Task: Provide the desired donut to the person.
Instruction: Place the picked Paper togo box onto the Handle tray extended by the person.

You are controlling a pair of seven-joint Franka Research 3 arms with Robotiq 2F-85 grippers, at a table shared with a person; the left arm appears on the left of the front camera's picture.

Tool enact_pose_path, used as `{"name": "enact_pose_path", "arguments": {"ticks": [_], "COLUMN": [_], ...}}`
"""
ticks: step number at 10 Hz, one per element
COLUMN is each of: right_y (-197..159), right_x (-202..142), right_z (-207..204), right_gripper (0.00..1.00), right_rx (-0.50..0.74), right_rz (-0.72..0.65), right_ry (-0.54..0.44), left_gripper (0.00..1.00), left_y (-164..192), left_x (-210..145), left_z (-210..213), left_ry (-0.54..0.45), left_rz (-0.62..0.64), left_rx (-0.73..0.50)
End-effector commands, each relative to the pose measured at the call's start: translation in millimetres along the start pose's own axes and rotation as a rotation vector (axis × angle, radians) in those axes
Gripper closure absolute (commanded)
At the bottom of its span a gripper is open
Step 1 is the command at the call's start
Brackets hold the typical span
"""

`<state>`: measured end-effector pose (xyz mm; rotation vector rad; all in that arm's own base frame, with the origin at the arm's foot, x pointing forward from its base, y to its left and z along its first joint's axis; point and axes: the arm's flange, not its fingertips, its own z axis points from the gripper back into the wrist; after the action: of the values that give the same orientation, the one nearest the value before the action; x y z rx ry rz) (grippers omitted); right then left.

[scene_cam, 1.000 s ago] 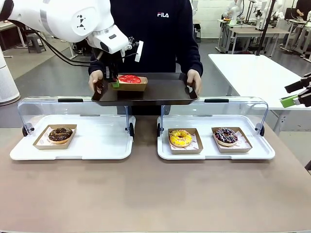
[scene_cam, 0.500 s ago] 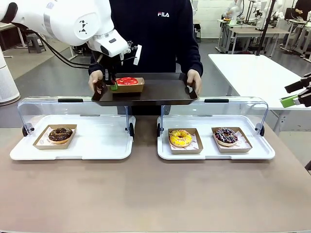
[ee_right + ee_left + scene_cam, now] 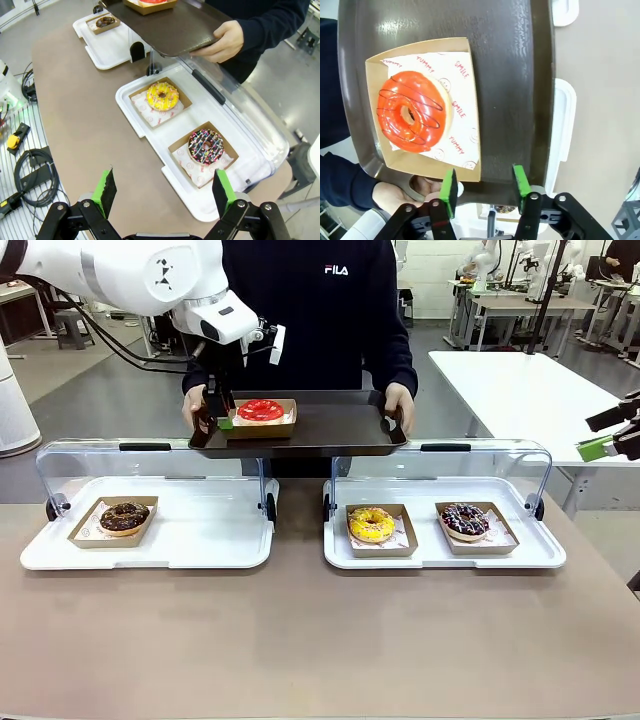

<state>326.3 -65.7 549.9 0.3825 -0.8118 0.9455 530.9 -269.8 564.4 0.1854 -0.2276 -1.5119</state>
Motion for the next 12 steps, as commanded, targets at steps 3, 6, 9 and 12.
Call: {"name": "enact_pose_path", "arguments": {"ticks": [3, 6, 9, 12], "right_y": [-2.0, -2.0, -2.0, -2.0], "right_x": [0.6, 0.6, 0.6, 0.6], "right_z": [-1.8, -1.8, -1.8, -1.8], "right_gripper": [0.00, 0.00, 0.00, 0.00], "right_rx": [0.015, 0.015, 0.015, 0.015], "right_rz": [0.005, 0.005, 0.005, 0.005], "right_ry": [-0.029, -0.029, -0.029, -0.029], "left_gripper": [0.00, 0.00, 0.00, 0.00], "left_y": [-3.4, -6.9, -5.9, -5.9], "left_x": [1.0, -6.2, 1.1, 1.1], "left_z": [11.3, 10.8, 6.0, 6.0], "left_ry": [-0.016, -0.030, -0.017, -0.017], "left_rz": [0.000, -0.014, 0.003, 0.003], "left_rx": [-0.051, -0.089, -0.074, -0.074]}}
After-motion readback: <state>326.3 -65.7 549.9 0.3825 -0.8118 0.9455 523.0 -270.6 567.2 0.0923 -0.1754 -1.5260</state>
